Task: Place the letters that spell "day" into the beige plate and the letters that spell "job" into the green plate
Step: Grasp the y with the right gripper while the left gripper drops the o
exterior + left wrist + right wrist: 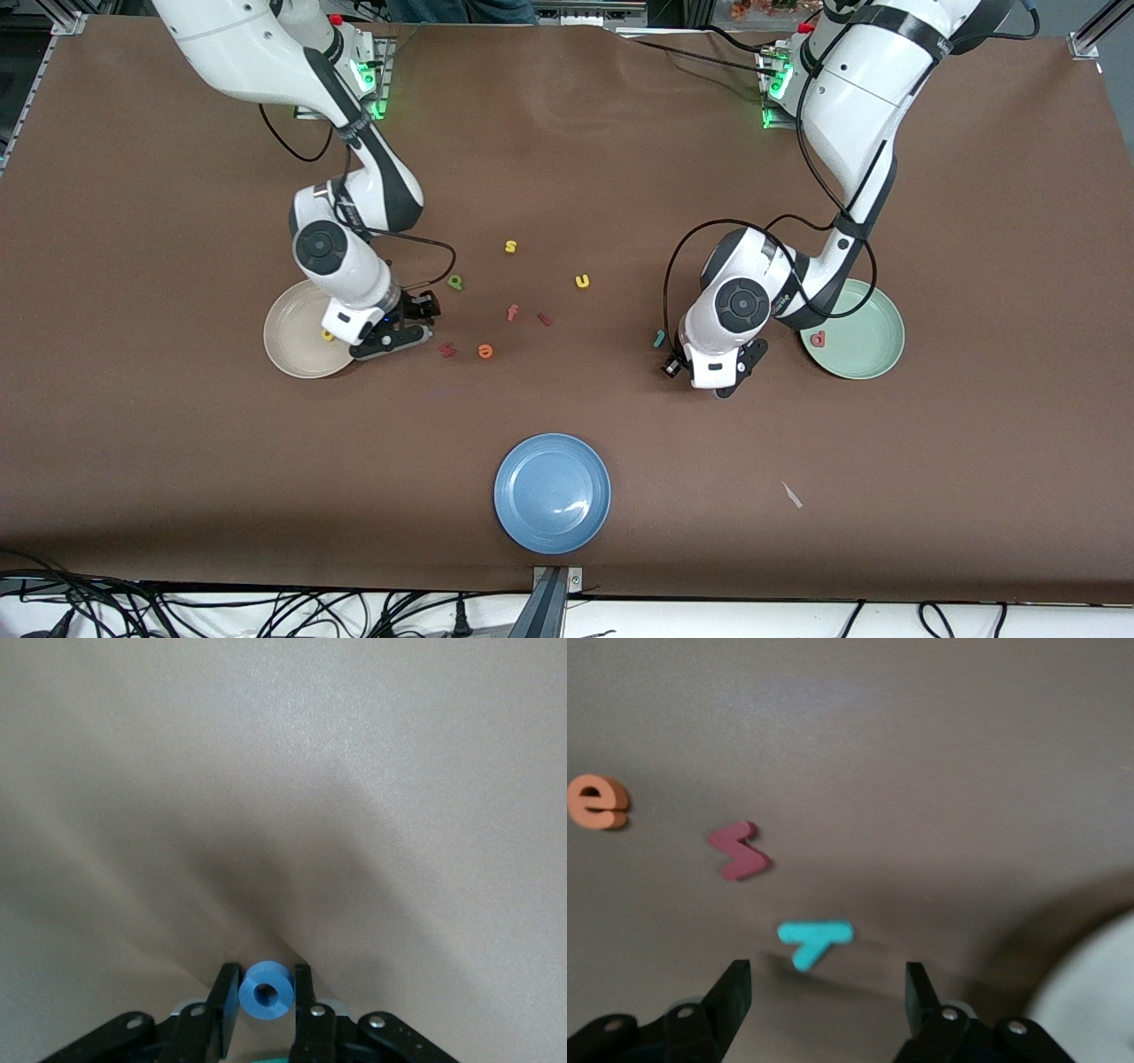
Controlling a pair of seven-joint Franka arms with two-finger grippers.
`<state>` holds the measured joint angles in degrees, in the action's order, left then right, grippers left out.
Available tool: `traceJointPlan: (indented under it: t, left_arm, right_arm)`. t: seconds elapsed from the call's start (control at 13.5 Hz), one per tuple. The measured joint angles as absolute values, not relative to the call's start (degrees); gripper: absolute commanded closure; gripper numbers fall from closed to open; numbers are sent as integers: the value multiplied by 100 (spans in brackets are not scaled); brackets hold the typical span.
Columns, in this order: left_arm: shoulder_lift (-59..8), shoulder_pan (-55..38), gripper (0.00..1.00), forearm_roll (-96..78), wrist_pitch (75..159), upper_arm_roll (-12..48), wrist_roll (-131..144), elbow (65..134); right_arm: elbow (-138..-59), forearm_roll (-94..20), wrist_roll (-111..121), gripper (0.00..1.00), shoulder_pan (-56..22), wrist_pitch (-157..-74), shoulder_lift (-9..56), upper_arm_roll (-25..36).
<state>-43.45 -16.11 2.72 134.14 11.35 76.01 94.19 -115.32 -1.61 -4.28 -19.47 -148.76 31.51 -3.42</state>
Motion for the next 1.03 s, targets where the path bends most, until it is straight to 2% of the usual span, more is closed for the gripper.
traceJointPlan:
  t: [0.3, 0.52, 0.66, 0.81, 0.96, 1.03]
  left_arm:
    - [-4323, -1521, 84, 276, 13346, 1123, 7185, 9384]
    - [-4017, -1187, 84, 276, 12521, 1132, 6415, 9227]
    - [-3648, -922, 84, 220, 11830, 1139, 5715, 9189]
    - [-3282, -585, 84, 155, 10993, 1138, 4743, 9188]
    - [-3082, -183, 84, 150, 10357, 1129, 3782, 9222]
    - [-3060, 51, 83, 153, 10250, 1123, 3280, 9283]
  right_arm:
    - [-11464, -161, -438, 22, -1955, -14996, 3267, -332]
    - [-11464, -156, -438, 29, -1958, -15054, 3285, -332]
    - [-11465, -151, -439, 39, -1959, -15082, 3288, -330]
    - [-11468, -138, -438, 55, -1960, -15132, 3291, -327]
    - [-11466, -137, -437, 66, -1965, -15178, 3293, -334]
    - [-11466, -136, -429, 68, -1970, -15180, 3293, -334]
